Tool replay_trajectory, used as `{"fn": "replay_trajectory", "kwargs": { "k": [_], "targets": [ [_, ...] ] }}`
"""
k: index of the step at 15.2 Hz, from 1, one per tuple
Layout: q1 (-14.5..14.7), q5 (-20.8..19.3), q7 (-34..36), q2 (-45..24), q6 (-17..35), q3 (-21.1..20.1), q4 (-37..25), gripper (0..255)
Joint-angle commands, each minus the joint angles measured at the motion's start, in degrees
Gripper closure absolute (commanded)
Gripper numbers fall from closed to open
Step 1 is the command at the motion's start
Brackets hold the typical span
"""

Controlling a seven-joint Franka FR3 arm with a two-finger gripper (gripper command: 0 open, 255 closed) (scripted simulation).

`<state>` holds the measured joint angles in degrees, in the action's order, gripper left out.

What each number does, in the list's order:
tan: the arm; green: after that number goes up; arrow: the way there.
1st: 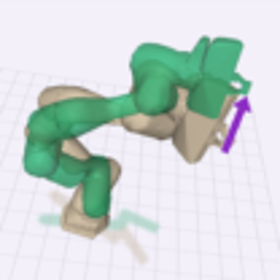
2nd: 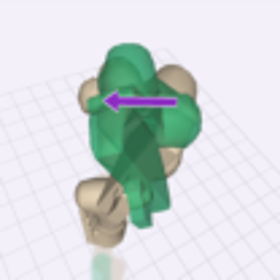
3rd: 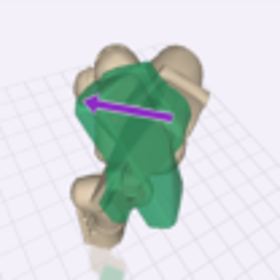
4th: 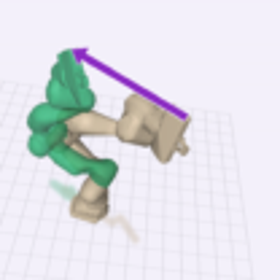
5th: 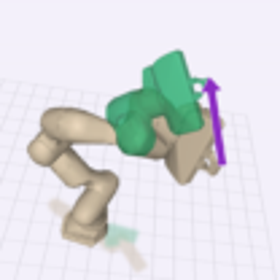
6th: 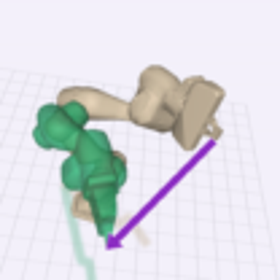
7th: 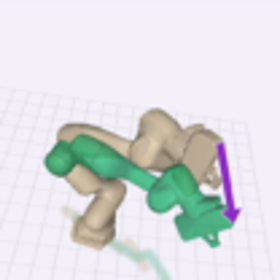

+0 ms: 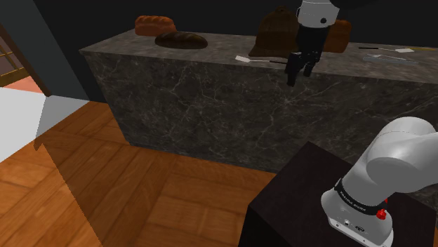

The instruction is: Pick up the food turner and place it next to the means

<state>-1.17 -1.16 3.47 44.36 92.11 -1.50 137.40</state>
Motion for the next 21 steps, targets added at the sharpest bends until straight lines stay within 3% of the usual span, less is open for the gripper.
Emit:
{"fn": "replay_trajectory", "kwargs": {
  "k": [1, 11, 16, 21],
  "targets": [
    [0.0, 0.0, 0.0, 0.0, 0.0, 0.0, 0.0, 0],
    [0.38, -4.44, -20.55, -15.12, 11.28, 11.91, -7.29, 0],
    [1.39, -3.08, -31.08, -24.9, 15.35, 16.99, -14.4, 0],
    [2.15, 1.01, -42.06, -35.82, 17.51, 21.1, -23.8, 0]
  ]
}}
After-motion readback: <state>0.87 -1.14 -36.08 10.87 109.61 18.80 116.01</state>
